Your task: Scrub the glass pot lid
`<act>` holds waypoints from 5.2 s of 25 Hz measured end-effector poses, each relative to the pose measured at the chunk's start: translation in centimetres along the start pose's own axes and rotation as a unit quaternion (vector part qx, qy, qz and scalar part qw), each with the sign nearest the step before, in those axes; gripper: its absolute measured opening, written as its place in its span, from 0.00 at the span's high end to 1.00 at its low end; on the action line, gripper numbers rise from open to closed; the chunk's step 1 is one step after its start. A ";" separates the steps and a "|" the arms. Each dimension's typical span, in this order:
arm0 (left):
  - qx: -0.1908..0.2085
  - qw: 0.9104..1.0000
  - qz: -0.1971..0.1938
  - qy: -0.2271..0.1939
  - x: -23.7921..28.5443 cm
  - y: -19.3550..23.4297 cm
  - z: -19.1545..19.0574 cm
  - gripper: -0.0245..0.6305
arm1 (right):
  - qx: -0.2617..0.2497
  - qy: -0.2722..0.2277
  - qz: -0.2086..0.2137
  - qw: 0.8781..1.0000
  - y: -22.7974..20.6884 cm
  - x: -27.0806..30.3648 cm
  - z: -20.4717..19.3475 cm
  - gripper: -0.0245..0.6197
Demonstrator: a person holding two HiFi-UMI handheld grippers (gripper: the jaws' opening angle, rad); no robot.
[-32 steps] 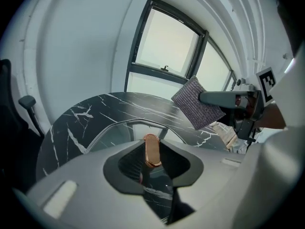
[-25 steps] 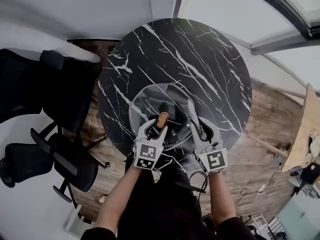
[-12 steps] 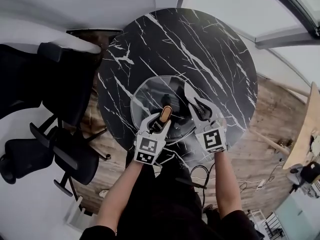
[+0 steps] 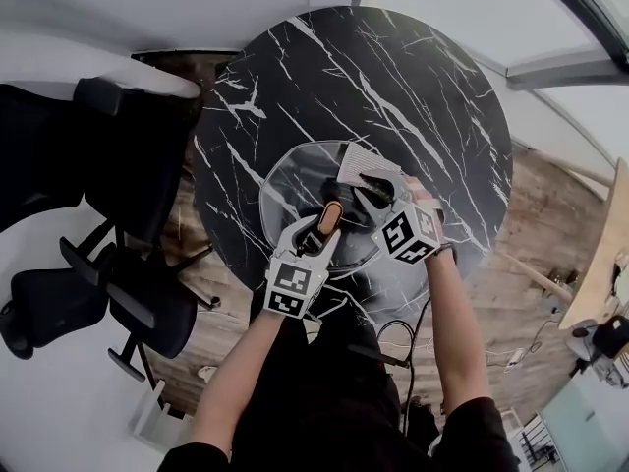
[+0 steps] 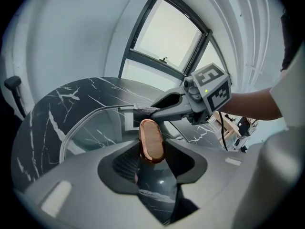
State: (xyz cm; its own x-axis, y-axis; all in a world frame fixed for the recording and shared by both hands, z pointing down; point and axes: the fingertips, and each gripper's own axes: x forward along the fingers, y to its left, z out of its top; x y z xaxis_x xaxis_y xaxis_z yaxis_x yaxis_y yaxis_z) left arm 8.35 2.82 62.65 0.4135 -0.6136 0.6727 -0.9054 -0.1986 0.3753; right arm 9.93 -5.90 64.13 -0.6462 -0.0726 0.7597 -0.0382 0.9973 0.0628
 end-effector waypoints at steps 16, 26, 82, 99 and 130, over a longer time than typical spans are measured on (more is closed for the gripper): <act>-0.010 1.000 -0.006 -0.003 0.1 -0.2 0.3 0.70 | 0.048 -0.009 0.009 0.999 4.1 -1.7 -1.8 0.84; -0.006 1.000 -0.024 0.013 0.2 -0.2 0.0 0.70 | 0.083 -0.009 -0.019 0.996 7.0 -2.5 -2.6 0.85; 0.046 0.996 -0.063 -0.050 -7.7 5.1 1.3 0.96 | 0.244 0.037 -0.083 0.966 18.3 1.1 2.1 0.84; 0.031 0.996 -0.065 -0.058 -10.3 7.1 0.5 0.96 | 0.188 0.083 0.088 0.975 25.5 4.6 4.6 0.85; -0.006 0.995 -0.033 -0.096 -10.8 7.9 2.9 0.96 | 0.087 0.034 -0.111 0.989 8.0 -2.7 6.7 0.85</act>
State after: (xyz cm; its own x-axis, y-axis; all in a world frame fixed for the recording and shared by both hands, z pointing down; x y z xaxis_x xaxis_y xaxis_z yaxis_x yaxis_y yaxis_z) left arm -3.59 5.65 56.48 0.4452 -0.7341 0.5127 -0.8749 -0.2348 0.4236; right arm 6.22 2.32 58.23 -0.5545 -0.2850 0.7819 -0.3080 0.9431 0.1253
